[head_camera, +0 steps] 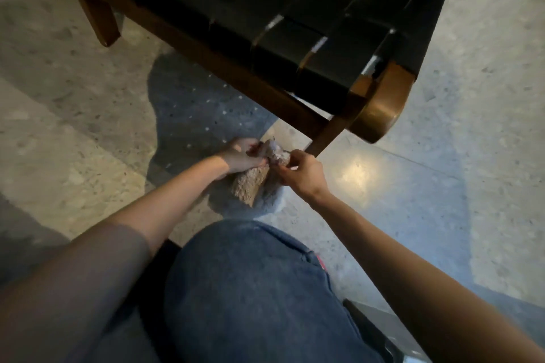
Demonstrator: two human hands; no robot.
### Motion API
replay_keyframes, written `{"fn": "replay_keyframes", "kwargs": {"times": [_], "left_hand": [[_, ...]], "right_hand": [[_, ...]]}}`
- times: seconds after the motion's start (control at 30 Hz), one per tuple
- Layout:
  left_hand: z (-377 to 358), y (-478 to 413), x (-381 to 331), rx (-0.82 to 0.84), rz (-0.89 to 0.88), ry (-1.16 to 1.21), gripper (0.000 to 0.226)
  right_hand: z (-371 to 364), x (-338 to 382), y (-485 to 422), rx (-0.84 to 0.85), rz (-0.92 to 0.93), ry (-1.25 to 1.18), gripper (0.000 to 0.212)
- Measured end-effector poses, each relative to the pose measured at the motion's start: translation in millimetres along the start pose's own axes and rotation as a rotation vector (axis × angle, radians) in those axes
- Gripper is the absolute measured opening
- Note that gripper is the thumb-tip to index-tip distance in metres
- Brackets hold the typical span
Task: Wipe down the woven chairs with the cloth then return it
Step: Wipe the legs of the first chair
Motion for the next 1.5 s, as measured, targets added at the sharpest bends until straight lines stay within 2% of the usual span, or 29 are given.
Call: {"fn": "replay_keyframes", "kwargs": {"times": [0.13,0.3,0.47,0.57,0.63,0.8,0.93,1.03,1.13,1.27,1.37,1.5], "left_hand": [[41,36,-36,0.085,0.014,-0.179,0.049],[94,108,-95,0.179,0.007,-0.148,0.050],[149,193,-176,0.003,0.019,0.004,0.032],[182,236,-237,-0.129,0.026,0.048,0.026],[203,261,-279,-0.199,0.034,0.042,0.026],[249,299,-369,-0.424,-0.014,-0.088,0.031],[283,310,-409,-0.550,-0.068,-0.260,0.032],[319,310,-422,-0.594,-0.128,-0.330,0.034],[356,310,-417,-0.597,-0.125,-0.235,0.031],[413,307,-400,-0.573,-0.135,-0.157,0.025],[478,297,-380,-0.530,-0.128,-0.165,0.026],[582,272,-362,-0.435,-0.115,-0.224,0.021]], "right_hand": [[-5,35,44,0.115,-0.042,-0.032,0.020],[2,94,114,0.337,-0.044,0.034,0.016],[48,177,199,0.465,0.093,0.108,0.020],[91,234,251,0.452,0.182,0.170,0.011],[121,271,283,0.409,0.246,0.188,0.014],[180,351,341,0.370,0.453,0.207,0.035],[199,403,356,0.381,0.550,0.267,0.023],[196,437,354,0.404,0.470,0.241,0.014],[181,467,347,0.437,0.348,0.197,0.013],[151,520,330,0.356,0.314,0.290,0.016],[121,577,313,0.266,0.360,0.352,0.017],[76,657,287,0.203,0.301,0.295,0.019]]}}
Point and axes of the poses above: each hand's wrist, its own y-axis away from the middle knuckle, its own z-axis out of the back of the hand, x = y × z, the point moved 2 cm from there along -y, towards the middle knuckle, and after that the axes turned 14 degrees about -z, right-handed, at the moved point
